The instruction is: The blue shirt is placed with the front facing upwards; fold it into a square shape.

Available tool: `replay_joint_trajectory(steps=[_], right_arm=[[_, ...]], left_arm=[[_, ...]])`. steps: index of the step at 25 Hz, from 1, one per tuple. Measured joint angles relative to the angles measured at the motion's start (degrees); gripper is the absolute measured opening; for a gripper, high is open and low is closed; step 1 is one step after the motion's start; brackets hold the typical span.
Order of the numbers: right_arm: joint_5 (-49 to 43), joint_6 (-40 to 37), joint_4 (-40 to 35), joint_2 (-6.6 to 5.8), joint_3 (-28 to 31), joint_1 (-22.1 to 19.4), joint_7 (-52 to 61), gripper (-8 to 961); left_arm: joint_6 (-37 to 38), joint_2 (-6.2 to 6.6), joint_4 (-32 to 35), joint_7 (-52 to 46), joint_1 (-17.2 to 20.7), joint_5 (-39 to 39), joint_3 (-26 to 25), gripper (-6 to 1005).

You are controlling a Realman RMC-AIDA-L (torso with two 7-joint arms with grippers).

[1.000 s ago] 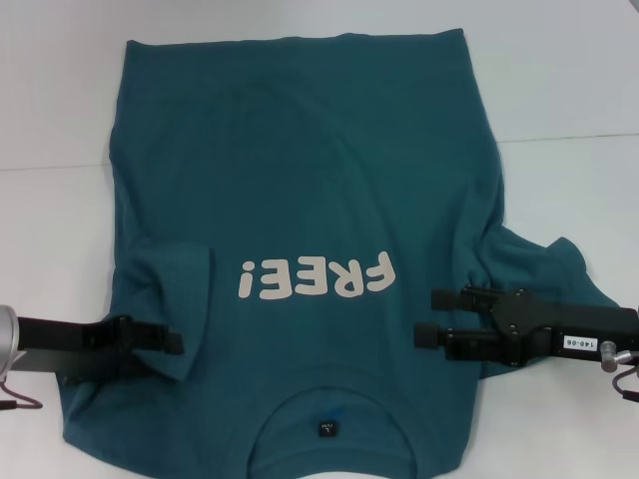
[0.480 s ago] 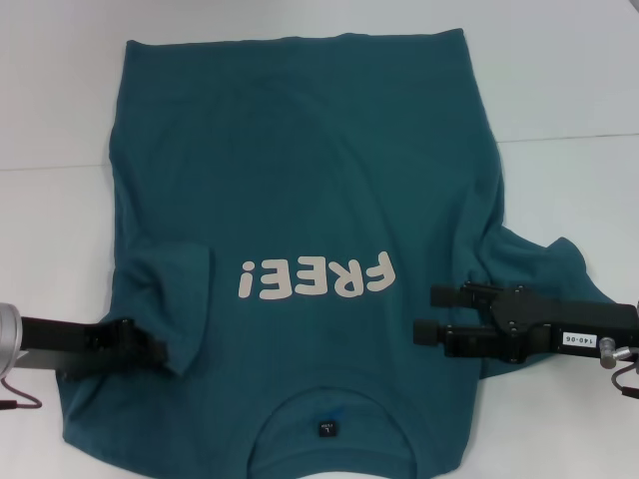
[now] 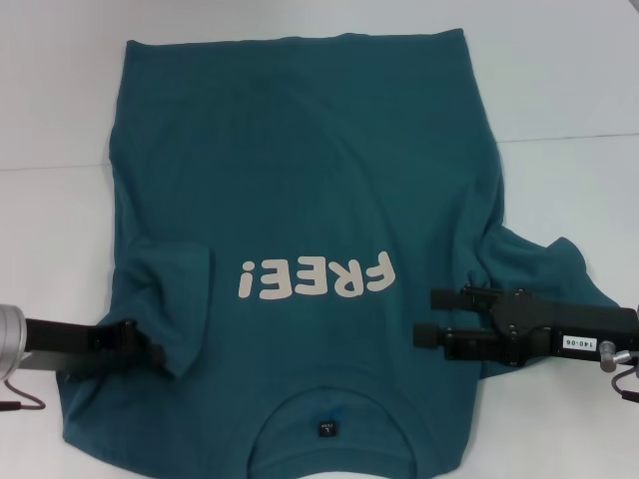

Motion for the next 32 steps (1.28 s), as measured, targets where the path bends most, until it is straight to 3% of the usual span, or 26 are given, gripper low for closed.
replay_joint_trajectory(steps=[12,25,32], right_arm=[[0.0,0.2,-0.2,0.13,0.0,0.1,-0.1,916],[0.0,-0.2,-0.2,-0.2,0.0,0.5,-0.6,915],[0.0,-0.2,-0.2,-0.23,0.0,0.3,-0.8,915]], left_arm=[[2.4,-0.55,-0.1,0.2,-0.2,-4.9,0.1,0],[2.5,-2.88,-0.4,1.7,-1.0,-8.9,0.3,21],[1.8,-2.73,-2.5,2.7,-0.9,-11.7,-0.2,68]])
